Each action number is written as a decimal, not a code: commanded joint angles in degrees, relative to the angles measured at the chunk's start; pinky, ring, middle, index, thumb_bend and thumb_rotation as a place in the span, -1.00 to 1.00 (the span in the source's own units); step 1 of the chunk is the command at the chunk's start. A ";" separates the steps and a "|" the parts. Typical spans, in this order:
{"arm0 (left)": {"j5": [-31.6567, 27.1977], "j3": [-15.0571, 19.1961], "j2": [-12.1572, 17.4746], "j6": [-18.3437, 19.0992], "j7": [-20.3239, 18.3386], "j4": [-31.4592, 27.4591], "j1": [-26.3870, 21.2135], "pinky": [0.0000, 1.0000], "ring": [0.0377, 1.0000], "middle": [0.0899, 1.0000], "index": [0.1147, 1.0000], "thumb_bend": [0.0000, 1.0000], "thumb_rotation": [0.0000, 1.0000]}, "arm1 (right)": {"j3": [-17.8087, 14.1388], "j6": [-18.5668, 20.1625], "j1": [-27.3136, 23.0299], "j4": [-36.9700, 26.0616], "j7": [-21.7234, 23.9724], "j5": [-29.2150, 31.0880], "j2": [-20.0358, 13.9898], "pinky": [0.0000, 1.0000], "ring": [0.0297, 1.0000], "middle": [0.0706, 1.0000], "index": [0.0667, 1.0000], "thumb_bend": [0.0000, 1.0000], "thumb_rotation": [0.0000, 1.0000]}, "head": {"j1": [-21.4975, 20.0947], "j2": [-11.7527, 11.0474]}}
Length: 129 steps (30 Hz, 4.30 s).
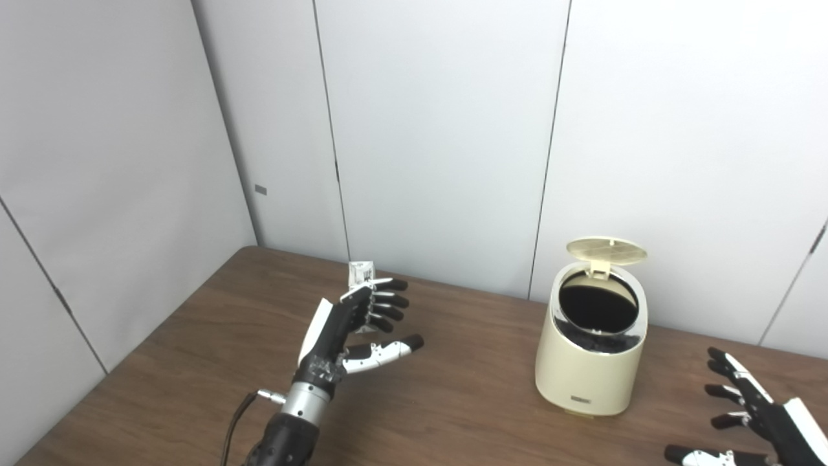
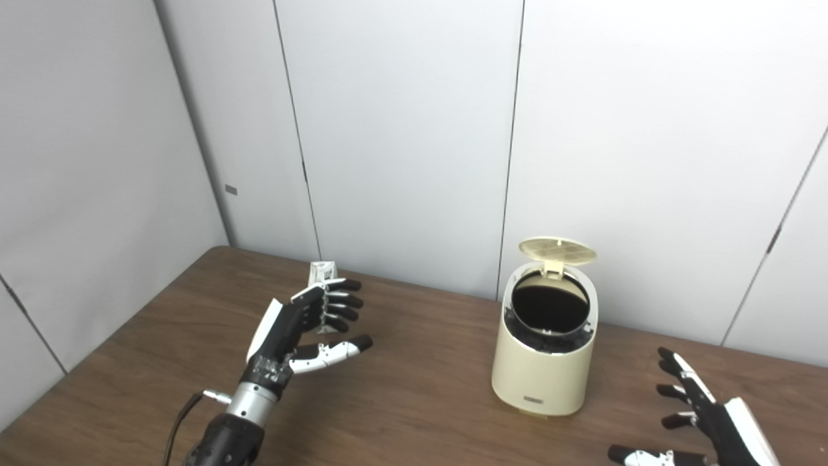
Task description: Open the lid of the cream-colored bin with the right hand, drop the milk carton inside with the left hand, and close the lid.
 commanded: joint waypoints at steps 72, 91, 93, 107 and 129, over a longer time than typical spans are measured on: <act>-7.12 -0.15 13.96 -12.42 -8.05 42.35 -22.81 0.78 0.85 0.87 0.89 0.29 -1.00 | -2.75 -0.63 1.42 -7.07 1.32 1.53 -3.39 0.01 0.45 0.73 0.77 0.71 -0.43 | -4.82 1.93; -5.26 -1.98 15.72 -12.42 -8.88 46.42 -25.22 0.71 0.78 0.77 0.77 0.33 -1.00 | -2.78 1.27 3.24 -10.11 1.94 0.13 -3.30 -0.01 0.44 0.75 0.78 0.64 -0.56 | -6.14 2.13; -5.46 -2.11 15.75 -12.37 -9.23 46.69 -25.45 0.70 0.76 0.76 0.75 0.31 -1.00 | -2.92 1.35 3.27 -10.20 2.04 0.19 -3.36 0.00 0.43 0.75 0.78 0.64 -0.56 | -6.10 2.21; -4.76 -2.33 16.00 -11.69 -8.19 46.98 -26.05 0.54 0.62 0.62 0.61 0.25 -1.00 | -3.02 2.37 3.37 -10.69 2.45 0.46 -3.21 0.08 0.46 0.76 0.78 0.61 -0.69 | -5.71 2.76; -2.69 -0.89 14.00 -3.06 -0.82 40.06 -23.24 -0.14 -0.03 -0.16 -0.12 0.04 -1.00 | -2.78 3.51 3.52 -11.94 3.64 0.09 -3.63 0.13 0.48 0.78 0.77 0.57 -0.63 | -4.78 3.42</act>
